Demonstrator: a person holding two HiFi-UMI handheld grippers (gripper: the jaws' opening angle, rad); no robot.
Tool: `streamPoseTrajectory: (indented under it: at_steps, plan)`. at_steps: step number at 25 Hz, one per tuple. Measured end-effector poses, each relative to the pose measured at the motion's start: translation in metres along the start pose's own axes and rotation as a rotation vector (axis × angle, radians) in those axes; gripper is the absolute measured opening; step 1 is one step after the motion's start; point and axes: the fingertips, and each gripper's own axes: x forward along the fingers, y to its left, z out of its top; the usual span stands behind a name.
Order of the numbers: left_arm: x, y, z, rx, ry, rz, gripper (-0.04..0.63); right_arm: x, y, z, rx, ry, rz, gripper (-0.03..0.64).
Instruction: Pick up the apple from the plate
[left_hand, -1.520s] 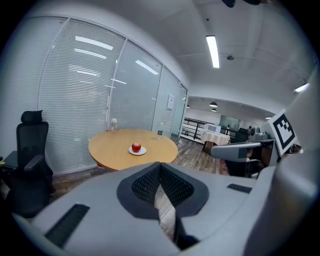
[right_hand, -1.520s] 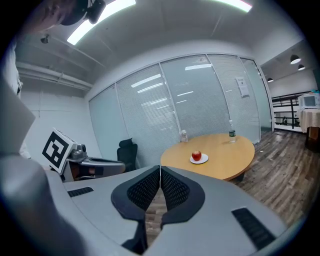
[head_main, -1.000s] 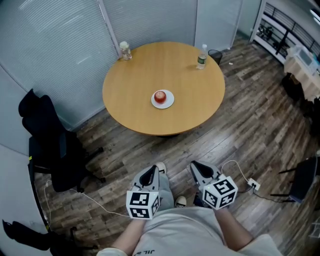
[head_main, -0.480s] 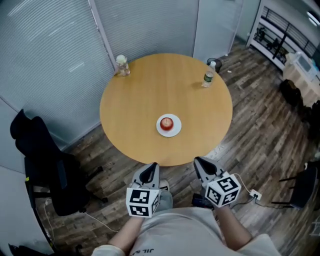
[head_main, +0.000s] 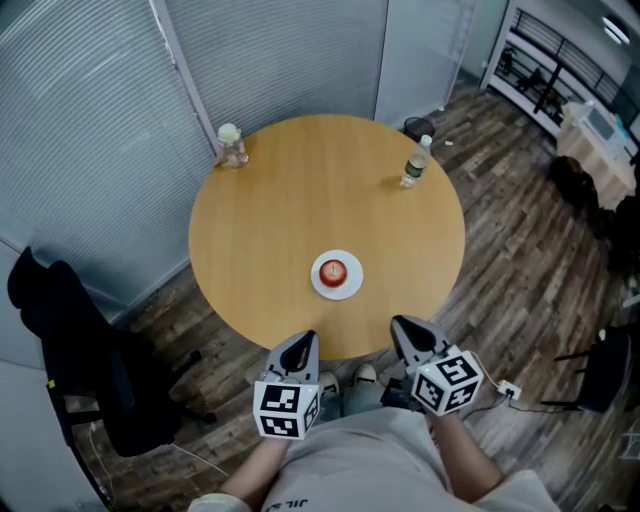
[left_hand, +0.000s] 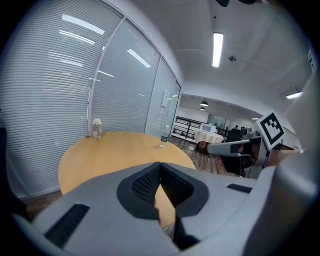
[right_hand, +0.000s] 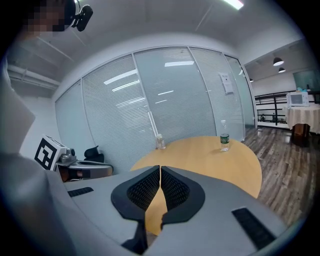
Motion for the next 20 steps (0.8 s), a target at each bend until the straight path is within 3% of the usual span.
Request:
streamPoseTrajectory:
  at_steps: [13,20]
  plan:
    - [0.047,0.004,0.026,-0.032,-0.016,0.004,0.003,0.038,-0.032,0.021,-0.036,0.043,0.026,0.032]
    - [0.071,0.011,0.024,-0.03,0.017,0.009,0.003,0.052,-0.05,0.02,-0.052,0.066,-0.003,0.032]
